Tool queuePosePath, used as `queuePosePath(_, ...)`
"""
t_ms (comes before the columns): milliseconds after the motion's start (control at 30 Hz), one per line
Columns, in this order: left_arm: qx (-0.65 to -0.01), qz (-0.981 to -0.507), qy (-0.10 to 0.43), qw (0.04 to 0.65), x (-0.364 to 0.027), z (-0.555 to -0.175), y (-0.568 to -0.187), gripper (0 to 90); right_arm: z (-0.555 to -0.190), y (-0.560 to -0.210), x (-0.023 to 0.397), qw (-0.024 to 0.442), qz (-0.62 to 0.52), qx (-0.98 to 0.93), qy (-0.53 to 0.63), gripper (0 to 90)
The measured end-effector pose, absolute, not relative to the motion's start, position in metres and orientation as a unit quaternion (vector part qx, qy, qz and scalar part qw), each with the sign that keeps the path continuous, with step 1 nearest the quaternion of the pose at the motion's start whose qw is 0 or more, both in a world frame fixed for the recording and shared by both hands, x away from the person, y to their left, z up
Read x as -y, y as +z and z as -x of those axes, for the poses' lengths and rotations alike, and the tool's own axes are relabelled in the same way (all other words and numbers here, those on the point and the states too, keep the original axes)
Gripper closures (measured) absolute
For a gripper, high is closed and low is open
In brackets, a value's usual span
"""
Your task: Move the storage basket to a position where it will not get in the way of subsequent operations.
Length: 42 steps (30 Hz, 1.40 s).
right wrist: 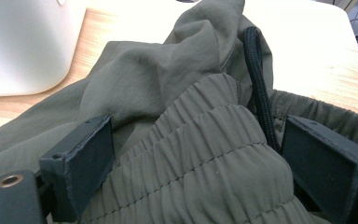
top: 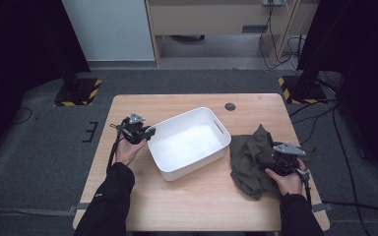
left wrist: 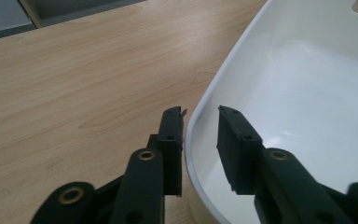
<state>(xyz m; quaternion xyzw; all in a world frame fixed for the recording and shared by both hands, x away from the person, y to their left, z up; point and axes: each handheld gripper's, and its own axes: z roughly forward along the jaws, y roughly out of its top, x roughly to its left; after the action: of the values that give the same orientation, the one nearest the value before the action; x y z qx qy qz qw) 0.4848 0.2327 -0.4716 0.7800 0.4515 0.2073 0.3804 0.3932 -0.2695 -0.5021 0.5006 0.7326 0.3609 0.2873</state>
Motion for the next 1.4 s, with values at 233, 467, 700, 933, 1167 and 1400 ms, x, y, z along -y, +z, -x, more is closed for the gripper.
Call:
queuePosePath(233,-0.459,-0.778,0.201,0.378,-0.235,-0.478,-0.470,77.7,-0.393,-0.502,0.269,0.288,-0.500,-0.733,0.360,10.2)
queuePosePath(467,-0.480,-0.766,0.204,0.375,-0.245,-0.462,-0.470,80.6,-0.393,-0.502,0.269,0.290,-0.497,-0.735,0.360,10.2)
queuePosePath(700,-0.517,-0.736,0.220,0.377,-0.252,-0.439,-0.472,81.1,-0.392,-0.502,0.269,0.292,-0.497,-0.734,0.360,10.3)
queuePosePath(933,-0.503,-0.744,0.227,0.377,-0.255,-0.431,-0.470,75.4,-0.392,-0.502,0.268,0.292,-0.496,-0.735,0.359,10.3)
queuePosePath(1167,-0.467,-0.770,0.206,0.383,-0.258,-0.448,-0.470,70.8,-0.392,-0.502,0.269,0.292,-0.497,-0.734,0.358,10.3)
queuePosePath(1400,-0.471,-0.772,0.202,0.375,-0.255,-0.449,-0.471,80.0,-0.392,-0.502,0.269,0.292,-0.497,-0.734,0.358,10.3)
